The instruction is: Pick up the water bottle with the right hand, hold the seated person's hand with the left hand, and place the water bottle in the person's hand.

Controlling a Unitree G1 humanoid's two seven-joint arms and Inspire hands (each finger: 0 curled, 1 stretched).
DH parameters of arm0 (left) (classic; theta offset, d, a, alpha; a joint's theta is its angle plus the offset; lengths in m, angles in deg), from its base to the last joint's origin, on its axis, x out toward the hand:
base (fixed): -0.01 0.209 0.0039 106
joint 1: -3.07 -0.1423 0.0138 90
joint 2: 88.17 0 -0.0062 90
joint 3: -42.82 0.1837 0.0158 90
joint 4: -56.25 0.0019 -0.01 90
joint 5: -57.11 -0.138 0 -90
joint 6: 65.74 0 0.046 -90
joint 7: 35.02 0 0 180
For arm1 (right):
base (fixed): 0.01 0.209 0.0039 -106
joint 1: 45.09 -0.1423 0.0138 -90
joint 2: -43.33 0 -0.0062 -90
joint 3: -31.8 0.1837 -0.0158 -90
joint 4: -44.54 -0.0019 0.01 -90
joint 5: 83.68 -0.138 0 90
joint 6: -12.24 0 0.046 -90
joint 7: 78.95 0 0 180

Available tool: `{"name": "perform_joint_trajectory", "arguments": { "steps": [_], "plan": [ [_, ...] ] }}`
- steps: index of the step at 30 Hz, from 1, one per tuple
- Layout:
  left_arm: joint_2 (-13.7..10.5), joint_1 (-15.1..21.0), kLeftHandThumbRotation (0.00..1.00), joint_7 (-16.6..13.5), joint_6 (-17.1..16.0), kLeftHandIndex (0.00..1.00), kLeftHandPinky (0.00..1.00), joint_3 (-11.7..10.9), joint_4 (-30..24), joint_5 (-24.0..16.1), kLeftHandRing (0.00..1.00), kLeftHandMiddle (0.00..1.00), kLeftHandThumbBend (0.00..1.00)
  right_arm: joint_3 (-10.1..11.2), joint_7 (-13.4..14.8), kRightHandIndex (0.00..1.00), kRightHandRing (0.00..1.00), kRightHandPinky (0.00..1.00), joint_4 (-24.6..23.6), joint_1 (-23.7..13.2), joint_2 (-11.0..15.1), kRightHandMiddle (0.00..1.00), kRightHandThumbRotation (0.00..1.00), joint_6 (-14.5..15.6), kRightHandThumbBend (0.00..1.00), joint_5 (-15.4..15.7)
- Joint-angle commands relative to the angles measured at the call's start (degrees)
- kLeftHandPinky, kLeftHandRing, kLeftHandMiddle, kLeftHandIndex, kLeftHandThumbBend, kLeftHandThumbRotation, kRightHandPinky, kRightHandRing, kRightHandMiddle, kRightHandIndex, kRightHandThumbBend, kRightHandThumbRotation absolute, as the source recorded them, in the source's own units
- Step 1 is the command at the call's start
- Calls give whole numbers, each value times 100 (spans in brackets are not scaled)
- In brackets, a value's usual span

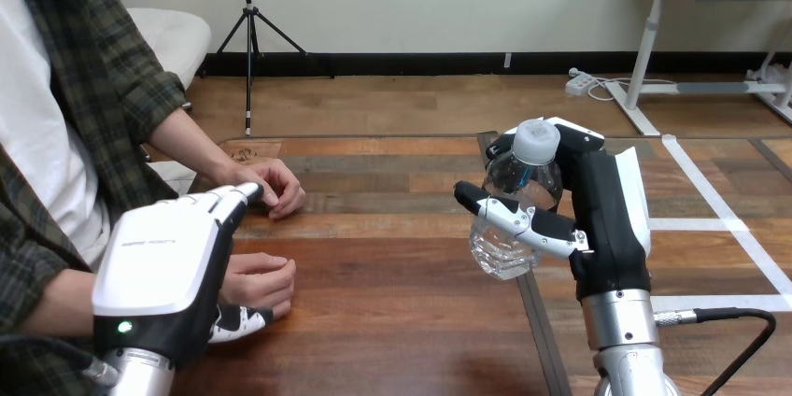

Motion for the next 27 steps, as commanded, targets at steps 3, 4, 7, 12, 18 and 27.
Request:
{"name": "perform_joint_trajectory", "arguments": {
  "steps": [3,4,7,12,18,27],
  "plan": [
    [-114,199,0,-260,141,84,77,-108,134,-91,81,84,87,66,44,42,39,36,-155,-381,12,42,0,-112,68,-10],
    [-114,200,0,-236,183,84,77,-104,133,-110,81,84,88,66,46,42,39,36,-160,-382,12,42,0,-101,68,-4],
    [-115,199,0,-63,345,84,78,-89,102,-141,82,85,88,67,29,42,39,36,-160,-388,8,42,0,-101,68,-24],
    [-131,205,0,426,662,84,80,-51,-5,-157,84,86,89,67,5,42,39,37,-154,-396,9,42,0,-124,68,-55],
    [-201,238,0,1251,1036,85,83,8,-170,-188,86,87,87,75,-29,42,39,37,-143,-403,16,42,0,-146,68,-98],
    [-216,358,0,2016,1452,84,83,132,-180,-459,85,86,90,96,-61,41,40,37,-139,-401,44,42,0,-170,68,-124]
  ]
}}
